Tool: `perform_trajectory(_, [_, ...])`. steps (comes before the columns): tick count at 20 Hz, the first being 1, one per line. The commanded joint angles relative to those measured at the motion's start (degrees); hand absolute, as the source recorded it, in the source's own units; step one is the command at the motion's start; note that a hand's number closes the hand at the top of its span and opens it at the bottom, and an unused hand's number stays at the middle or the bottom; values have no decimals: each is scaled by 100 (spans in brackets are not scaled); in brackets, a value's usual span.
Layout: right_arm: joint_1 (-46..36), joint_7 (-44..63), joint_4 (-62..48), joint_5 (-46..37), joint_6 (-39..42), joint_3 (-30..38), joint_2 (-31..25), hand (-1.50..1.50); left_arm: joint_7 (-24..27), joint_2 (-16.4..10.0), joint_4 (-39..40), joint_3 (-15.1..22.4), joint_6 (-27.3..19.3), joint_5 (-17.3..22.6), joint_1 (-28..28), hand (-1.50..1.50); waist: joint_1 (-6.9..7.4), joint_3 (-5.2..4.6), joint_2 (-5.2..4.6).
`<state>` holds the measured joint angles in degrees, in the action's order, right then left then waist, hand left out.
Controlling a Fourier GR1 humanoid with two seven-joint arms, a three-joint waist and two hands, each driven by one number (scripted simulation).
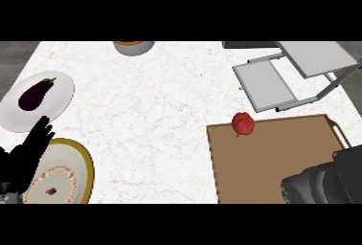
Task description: Pick the sweet potato from the tray and place it in the tiered shelf
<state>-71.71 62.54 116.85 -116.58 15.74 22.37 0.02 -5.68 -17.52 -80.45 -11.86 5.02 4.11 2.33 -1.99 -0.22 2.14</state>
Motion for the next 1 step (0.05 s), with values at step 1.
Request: perform_trajectory(1, [-441,675,730,-508,1790,-606,-2,-150,-52,33,53,41,-45,-52,-67,0,-76,-13,48])
